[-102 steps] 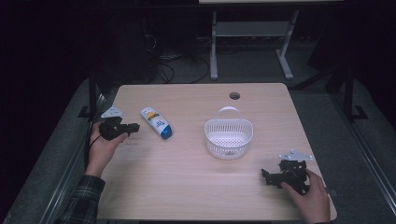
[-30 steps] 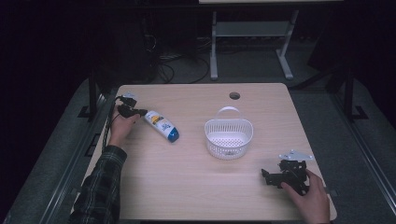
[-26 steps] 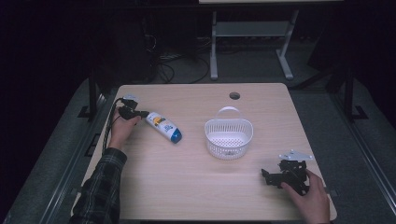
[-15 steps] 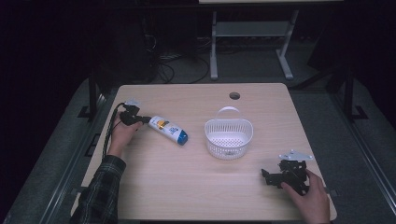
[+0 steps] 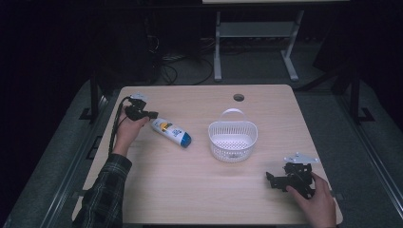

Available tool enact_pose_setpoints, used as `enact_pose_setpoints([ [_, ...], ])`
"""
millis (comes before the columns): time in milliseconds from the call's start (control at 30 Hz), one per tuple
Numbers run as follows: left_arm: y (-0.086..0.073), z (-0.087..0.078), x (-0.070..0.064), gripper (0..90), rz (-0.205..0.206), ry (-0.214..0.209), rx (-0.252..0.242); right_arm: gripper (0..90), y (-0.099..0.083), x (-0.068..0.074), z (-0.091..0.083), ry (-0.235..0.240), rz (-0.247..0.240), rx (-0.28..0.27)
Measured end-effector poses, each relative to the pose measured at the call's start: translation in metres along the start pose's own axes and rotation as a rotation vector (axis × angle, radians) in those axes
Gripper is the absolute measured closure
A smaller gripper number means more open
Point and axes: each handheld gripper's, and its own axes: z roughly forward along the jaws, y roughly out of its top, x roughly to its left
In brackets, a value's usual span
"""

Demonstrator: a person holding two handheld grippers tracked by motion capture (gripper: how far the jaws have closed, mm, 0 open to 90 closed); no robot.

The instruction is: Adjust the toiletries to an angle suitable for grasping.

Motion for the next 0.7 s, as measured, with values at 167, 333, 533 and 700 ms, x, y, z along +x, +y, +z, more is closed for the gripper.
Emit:
enact_pose_setpoints([
  [167, 0.017, 0.012, -0.002, 90.0, 0.02, 0.008, 0.034, 0.0, 0.0, 0.0, 0.0, 0.0, 0.0, 0.0],
  [333, 0.024, 0.03, 0.0, 90.0, 0.024, 0.018, 0.072, 0.0, 0.0, 0.0, 0.0, 0.0, 0.0, 0.0],
  [533, 0.021, 0.043, 0.002, 90.0, 0.017, 0.011, 0.106, 0.0, 0.0, 0.0, 0.0, 0.0, 0.0, 0.0],
  [700, 0.016, 0.051, 0.002, 90.0, 0.017, 0.01, 0.135, 0.0, 0.0, 0.0, 0.0, 0.0, 0.0, 0.0],
])
